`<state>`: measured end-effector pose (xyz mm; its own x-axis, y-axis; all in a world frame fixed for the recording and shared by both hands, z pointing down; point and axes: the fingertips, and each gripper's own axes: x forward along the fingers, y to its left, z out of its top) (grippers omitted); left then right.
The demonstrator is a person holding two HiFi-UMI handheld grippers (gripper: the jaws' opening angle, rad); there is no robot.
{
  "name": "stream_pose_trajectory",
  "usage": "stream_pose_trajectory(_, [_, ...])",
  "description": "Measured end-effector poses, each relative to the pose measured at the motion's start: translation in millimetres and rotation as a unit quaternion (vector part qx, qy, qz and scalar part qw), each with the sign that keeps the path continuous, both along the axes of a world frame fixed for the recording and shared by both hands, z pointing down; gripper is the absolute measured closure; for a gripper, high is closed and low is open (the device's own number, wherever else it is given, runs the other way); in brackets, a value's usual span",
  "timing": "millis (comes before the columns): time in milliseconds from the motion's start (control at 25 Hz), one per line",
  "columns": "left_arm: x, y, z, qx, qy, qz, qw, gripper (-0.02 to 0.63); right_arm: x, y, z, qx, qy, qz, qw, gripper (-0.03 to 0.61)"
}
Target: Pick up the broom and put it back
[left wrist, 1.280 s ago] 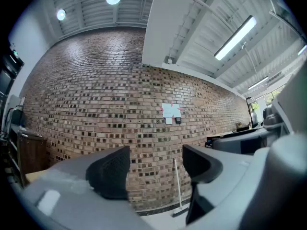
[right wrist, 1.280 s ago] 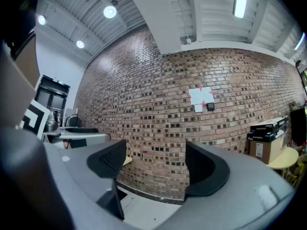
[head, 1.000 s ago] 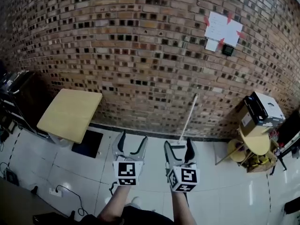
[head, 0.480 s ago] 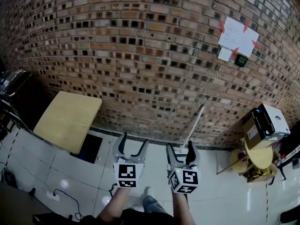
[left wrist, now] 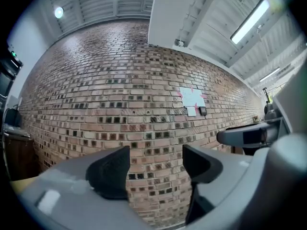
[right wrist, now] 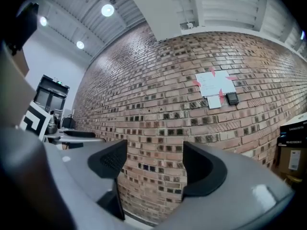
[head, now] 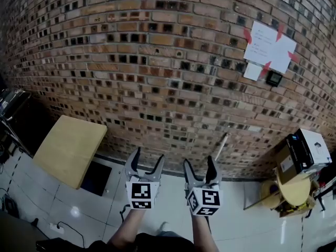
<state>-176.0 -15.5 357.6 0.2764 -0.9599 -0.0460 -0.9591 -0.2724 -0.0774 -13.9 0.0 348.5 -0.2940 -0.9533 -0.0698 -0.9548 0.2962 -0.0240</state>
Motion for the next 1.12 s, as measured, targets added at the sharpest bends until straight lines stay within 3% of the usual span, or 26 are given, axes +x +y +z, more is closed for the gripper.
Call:
stream_pose_trajectory(280, [61.3, -58.7, 0.8, -0.014, -0.01, 0.04, 0.999, 0.268, 58.0, -47.1, 10.5, -0.021, -0.01, 0.023, 0.999, 0.212])
stream_pose_trajectory(480, [118.3, -100.9, 14.9, -0.029, -0.019, 0.096, 0.9948, 0.268, 104.0, -76.0, 24.5, -0.032, 0.006, 0.063, 0.997, 0.213])
stream_pose_trajectory(760, [189.9, -177.0, 24.0, -0.029, -0.02, 0.181, 0.9828, 0.268, 160.2, -129.5, 45.7, -0.053, 0.0, 0.139, 0.989, 0.213])
stream_pose_trajectory(1120, [232.0, -264.1, 14.8, -0.027, -0.032, 0.254, 0.9664, 0.27, 182.8, -198.0, 31.0, -0.03, -0.013, 0.186, 0.982, 0.215])
